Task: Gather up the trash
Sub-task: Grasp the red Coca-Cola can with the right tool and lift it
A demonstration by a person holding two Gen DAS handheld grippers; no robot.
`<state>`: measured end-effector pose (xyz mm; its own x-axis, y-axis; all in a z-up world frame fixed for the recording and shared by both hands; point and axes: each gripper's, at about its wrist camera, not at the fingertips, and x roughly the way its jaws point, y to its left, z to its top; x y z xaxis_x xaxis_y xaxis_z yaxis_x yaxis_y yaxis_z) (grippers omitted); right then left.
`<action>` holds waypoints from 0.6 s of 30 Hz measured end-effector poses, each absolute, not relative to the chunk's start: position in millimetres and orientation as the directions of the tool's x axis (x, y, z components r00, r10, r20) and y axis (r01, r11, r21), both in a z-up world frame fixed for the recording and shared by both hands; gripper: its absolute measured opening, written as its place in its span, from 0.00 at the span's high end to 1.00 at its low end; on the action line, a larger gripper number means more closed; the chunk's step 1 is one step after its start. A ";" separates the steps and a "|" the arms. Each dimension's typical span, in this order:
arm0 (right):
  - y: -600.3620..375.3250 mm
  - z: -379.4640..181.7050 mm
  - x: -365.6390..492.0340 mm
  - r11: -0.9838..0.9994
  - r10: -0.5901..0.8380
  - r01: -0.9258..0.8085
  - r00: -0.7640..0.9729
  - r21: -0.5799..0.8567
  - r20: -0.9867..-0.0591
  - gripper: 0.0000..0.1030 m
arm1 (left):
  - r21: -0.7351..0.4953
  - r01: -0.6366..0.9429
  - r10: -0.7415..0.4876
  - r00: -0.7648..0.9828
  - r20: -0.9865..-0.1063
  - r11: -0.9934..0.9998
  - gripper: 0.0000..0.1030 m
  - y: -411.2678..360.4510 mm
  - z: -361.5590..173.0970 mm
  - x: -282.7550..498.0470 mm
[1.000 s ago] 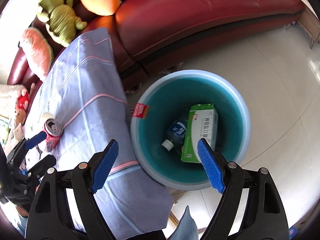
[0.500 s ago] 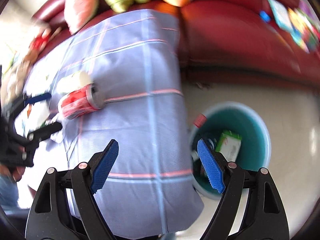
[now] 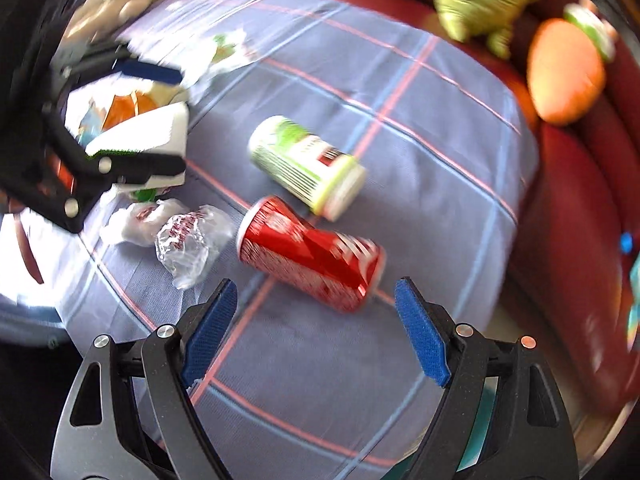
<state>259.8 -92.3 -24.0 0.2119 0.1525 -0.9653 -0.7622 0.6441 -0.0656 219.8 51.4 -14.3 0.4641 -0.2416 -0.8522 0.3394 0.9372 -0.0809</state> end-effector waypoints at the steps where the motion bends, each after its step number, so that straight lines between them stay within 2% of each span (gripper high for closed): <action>1: -86.3 -27.8 262.7 0.622 0.146 -0.780 0.200 -0.067 -0.969 0.25 | -0.086 0.335 -0.242 0.460 -0.854 0.938 0.10 55.9 -16.5 222.0; 11: -60.3 -60.4 272.8 0.524 0.119 -0.851 0.092 -0.016 -0.989 0.25 | -0.125 0.304 -0.252 0.425 -0.869 0.944 0.10 76.9 -36.3 238.3; 18: -64.2 -73.1 252.2 0.508 0.082 -0.861 0.078 -0.025 -0.994 0.25 | -0.148 0.302 -0.269 0.410 -0.871 0.942 0.10 73.2 -43.2 242.1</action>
